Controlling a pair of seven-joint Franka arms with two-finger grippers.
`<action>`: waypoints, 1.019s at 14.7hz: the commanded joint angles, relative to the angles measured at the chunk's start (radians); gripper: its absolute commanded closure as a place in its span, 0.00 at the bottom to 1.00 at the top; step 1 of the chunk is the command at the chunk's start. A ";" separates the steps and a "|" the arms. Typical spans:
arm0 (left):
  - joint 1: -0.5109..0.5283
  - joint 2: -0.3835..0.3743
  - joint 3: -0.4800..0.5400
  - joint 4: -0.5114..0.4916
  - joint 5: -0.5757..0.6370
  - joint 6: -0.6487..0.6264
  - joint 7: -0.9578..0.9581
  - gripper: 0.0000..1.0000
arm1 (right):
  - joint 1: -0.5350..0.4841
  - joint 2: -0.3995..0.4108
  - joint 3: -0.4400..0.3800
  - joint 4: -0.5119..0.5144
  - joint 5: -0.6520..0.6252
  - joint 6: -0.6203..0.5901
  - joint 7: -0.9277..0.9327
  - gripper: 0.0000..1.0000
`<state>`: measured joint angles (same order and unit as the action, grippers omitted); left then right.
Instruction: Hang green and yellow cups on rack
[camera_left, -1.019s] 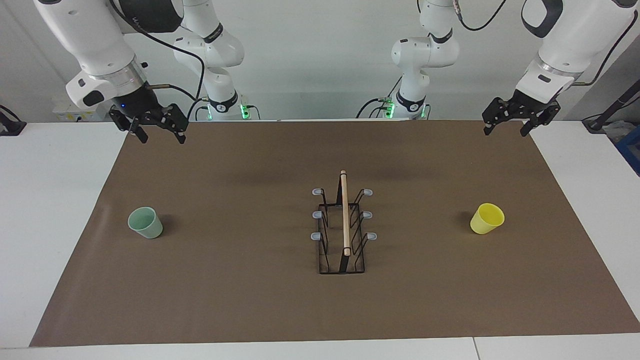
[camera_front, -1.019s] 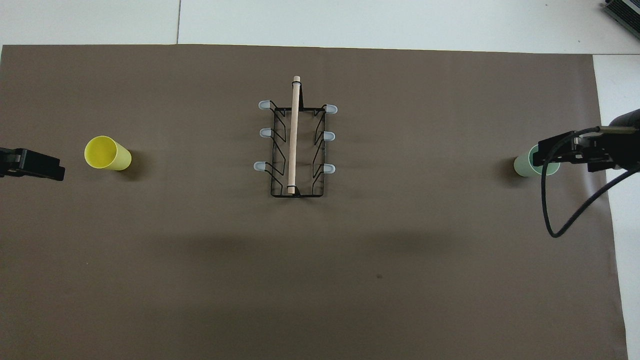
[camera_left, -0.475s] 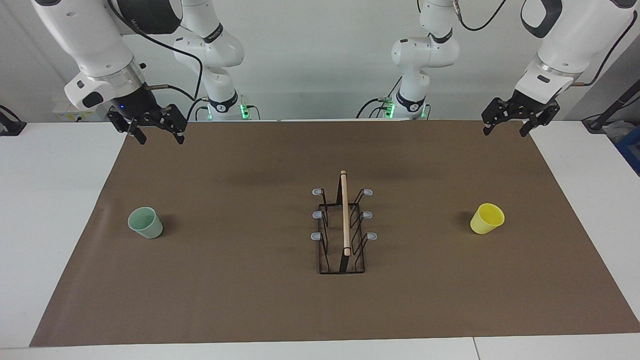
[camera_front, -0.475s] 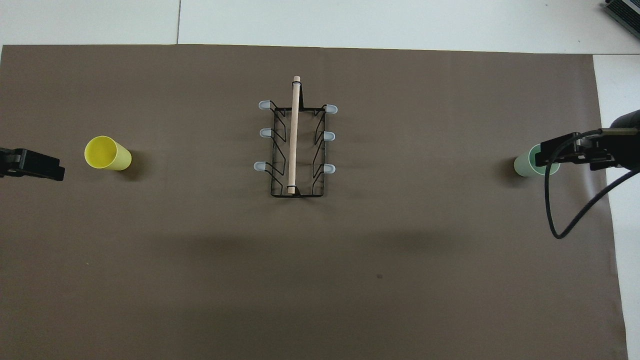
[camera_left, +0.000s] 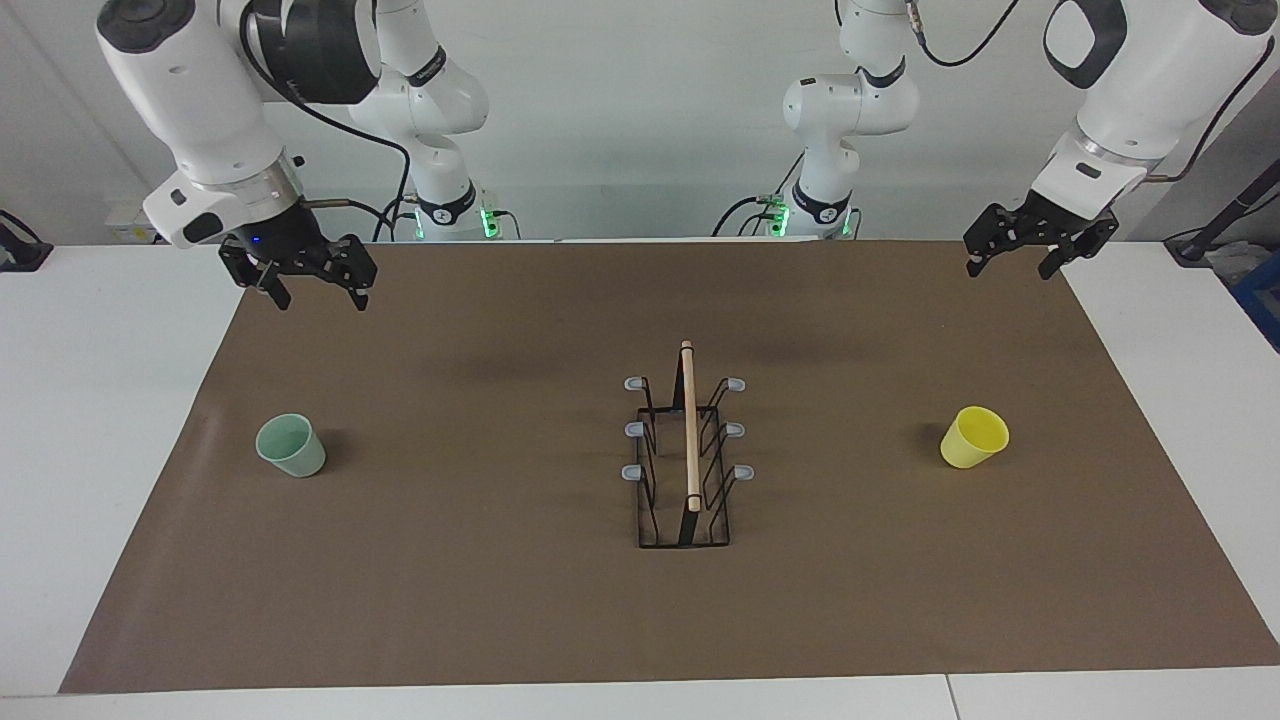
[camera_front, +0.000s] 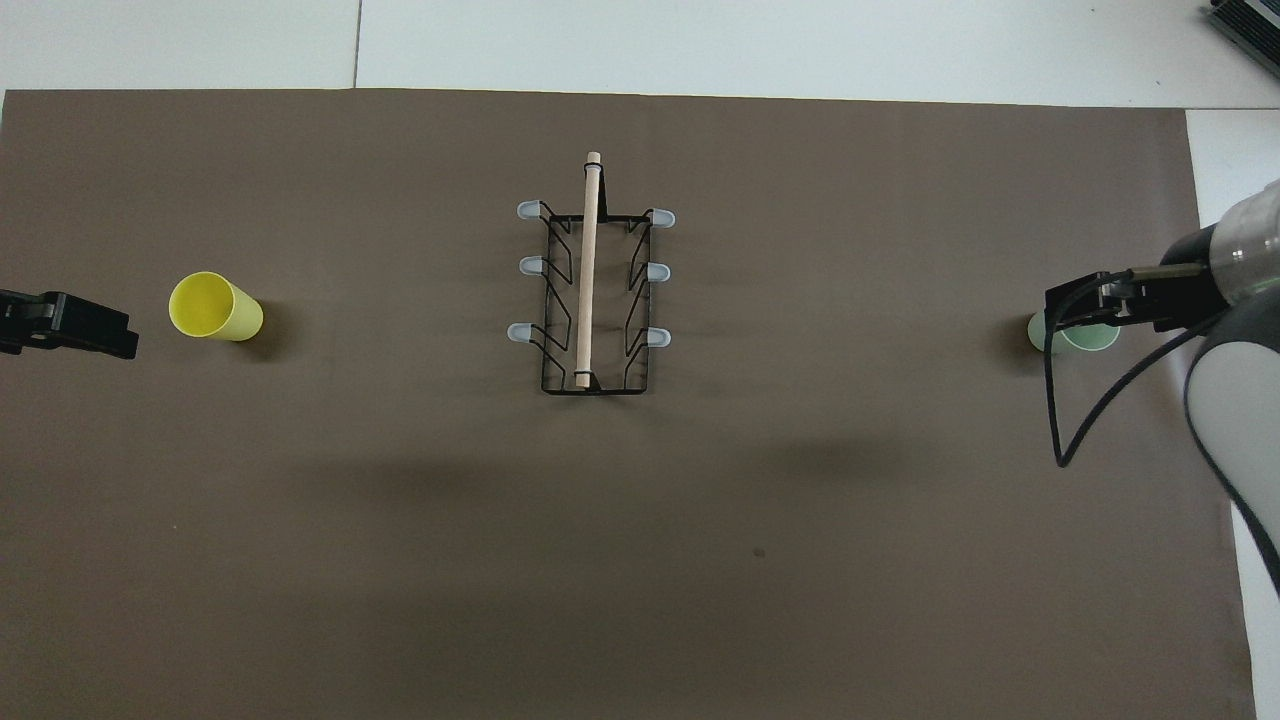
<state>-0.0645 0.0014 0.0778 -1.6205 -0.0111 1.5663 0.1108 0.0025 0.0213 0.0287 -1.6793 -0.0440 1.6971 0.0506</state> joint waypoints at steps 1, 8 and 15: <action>-0.005 0.028 0.039 0.018 -0.015 0.059 -0.032 0.00 | 0.001 -0.015 0.000 -0.106 -0.054 0.077 -0.031 0.00; -0.017 0.163 0.155 0.112 -0.156 0.025 -0.062 0.00 | 0.034 0.046 0.002 -0.195 -0.318 0.131 -0.386 0.00; -0.018 0.250 0.254 0.126 -0.348 0.087 -0.437 0.00 | 0.119 0.042 0.005 -0.293 -0.643 0.156 -0.574 0.00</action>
<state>-0.0707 0.2188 0.3026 -1.5287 -0.3154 1.6427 -0.2180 0.1137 0.0889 0.0311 -1.9299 -0.6372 1.8342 -0.4818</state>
